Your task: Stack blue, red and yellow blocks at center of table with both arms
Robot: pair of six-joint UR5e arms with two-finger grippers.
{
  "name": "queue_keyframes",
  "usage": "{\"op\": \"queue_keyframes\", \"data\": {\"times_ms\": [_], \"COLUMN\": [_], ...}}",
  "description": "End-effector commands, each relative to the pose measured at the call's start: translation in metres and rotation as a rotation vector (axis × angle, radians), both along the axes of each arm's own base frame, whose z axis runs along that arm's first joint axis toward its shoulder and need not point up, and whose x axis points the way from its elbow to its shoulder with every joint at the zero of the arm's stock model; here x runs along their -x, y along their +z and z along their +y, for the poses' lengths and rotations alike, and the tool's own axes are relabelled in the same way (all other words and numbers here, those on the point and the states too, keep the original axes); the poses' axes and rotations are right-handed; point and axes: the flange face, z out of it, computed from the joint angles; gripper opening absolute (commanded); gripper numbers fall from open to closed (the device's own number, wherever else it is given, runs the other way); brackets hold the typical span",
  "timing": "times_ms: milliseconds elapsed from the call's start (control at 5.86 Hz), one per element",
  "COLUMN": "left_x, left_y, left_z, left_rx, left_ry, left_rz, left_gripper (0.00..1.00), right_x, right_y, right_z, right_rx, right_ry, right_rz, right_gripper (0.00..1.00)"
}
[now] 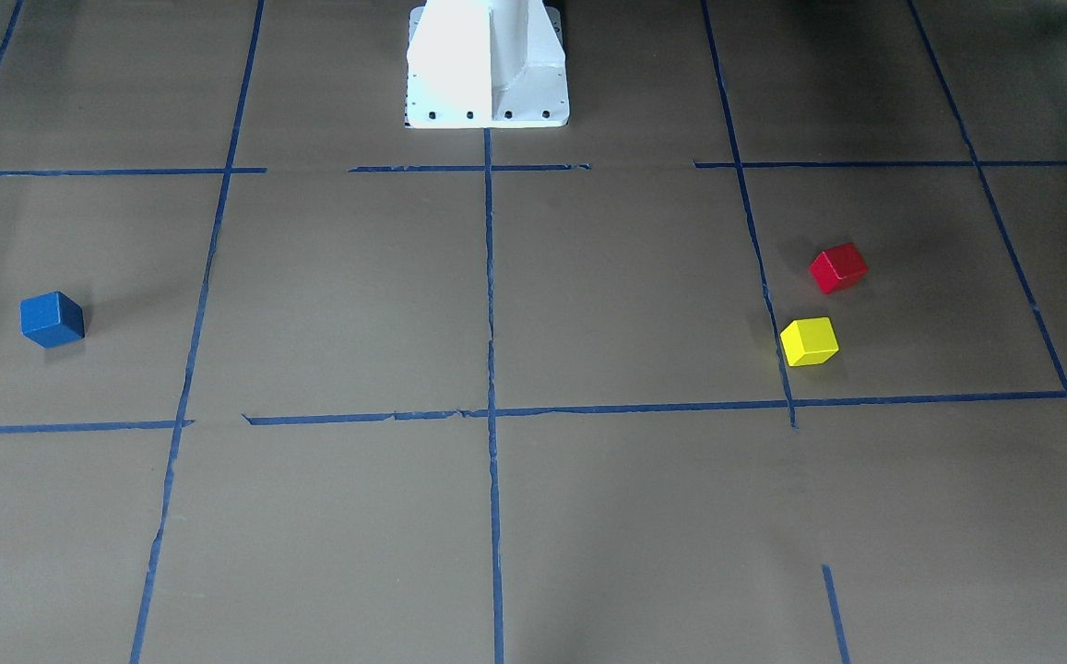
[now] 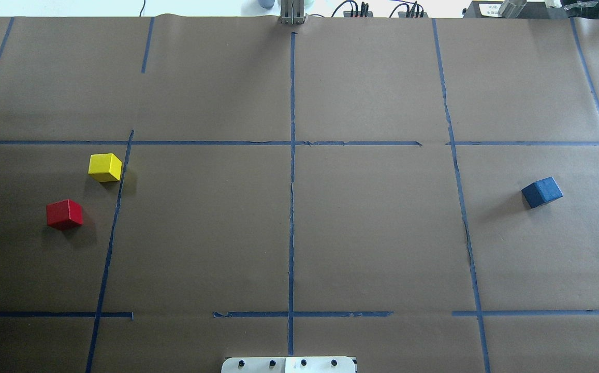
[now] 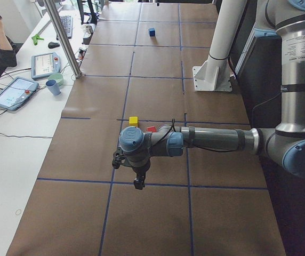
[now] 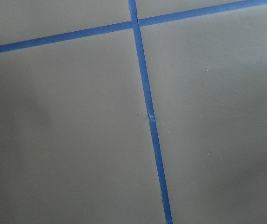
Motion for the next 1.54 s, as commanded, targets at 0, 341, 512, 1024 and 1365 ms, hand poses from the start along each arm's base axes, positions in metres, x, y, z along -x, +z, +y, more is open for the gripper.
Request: {"op": "queue_keyframes", "data": {"times_ms": [0, 341, 512, 1024, 1365], "left_x": [0.0, 0.0, 0.0, 0.0, 0.0], "left_y": [0.0, 0.0, -0.001, 0.0, 0.0], "left_z": [0.0, 0.0, 0.0, 0.0, 0.0], "left_rx": [-0.004, -0.006, -0.005, -0.002, -0.002], "left_ry": [0.003, 0.003, 0.002, 0.002, 0.002], "left_rz": [0.0, 0.002, 0.002, 0.003, 0.002], "left_gripper": [1.0, 1.0, 1.0, 1.0, 1.0], "right_x": [0.0, 0.027, 0.061, 0.155, 0.208], "right_y": [-0.003, -0.047, -0.077, -0.097, -0.104], "right_z": [-0.003, -0.032, -0.039, -0.045, -0.037], "right_rx": [-0.007, -0.127, -0.275, -0.217, -0.174], "right_ry": [0.0, -0.055, -0.126, -0.145, -0.072], "right_rz": [-0.001, -0.018, -0.04, -0.057, -0.037], "right_gripper": [1.0, 1.0, 1.0, 0.99, 0.99]}}
